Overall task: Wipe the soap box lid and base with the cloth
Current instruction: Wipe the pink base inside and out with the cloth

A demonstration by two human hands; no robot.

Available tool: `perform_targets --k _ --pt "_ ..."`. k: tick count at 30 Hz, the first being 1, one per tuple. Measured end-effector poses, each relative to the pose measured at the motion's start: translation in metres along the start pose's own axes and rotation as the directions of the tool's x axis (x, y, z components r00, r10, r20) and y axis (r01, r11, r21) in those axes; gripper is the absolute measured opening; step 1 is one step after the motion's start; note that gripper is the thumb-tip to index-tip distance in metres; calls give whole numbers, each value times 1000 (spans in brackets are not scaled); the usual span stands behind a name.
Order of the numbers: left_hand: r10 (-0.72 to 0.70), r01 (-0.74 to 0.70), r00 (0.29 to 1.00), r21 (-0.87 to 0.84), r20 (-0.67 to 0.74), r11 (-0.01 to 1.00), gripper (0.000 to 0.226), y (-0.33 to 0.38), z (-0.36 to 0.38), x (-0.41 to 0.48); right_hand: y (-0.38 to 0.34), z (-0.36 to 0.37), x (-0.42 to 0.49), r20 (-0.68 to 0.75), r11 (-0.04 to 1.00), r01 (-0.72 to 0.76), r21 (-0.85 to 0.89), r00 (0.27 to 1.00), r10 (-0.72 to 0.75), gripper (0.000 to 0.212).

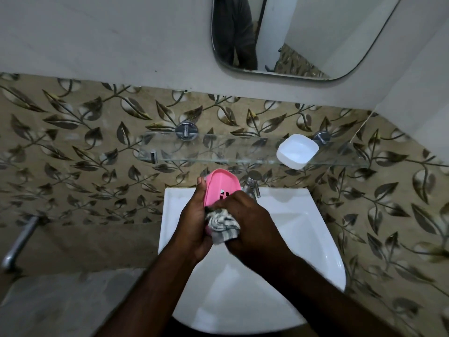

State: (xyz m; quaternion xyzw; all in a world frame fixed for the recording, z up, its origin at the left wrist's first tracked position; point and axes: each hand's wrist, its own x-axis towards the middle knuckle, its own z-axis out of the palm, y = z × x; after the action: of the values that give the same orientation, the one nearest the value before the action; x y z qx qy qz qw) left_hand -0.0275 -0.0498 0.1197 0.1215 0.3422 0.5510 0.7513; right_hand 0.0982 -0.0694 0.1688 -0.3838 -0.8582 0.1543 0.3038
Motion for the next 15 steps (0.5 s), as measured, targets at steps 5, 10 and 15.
perform_targets --k 5,10,15 --pt "111 -109 994 178 0 978 45 -10 16 -10 15 -9 28 -235 967 -253 9 940 248 29" --pt "155 -132 986 293 -56 947 46 -14 23 -18 22 -12 25 -251 932 -362 24 900 356 14" --pt "287 -281 957 334 32 900 46 -17 21 -19 16 -19 24 -209 975 -201 96 954 217 14"
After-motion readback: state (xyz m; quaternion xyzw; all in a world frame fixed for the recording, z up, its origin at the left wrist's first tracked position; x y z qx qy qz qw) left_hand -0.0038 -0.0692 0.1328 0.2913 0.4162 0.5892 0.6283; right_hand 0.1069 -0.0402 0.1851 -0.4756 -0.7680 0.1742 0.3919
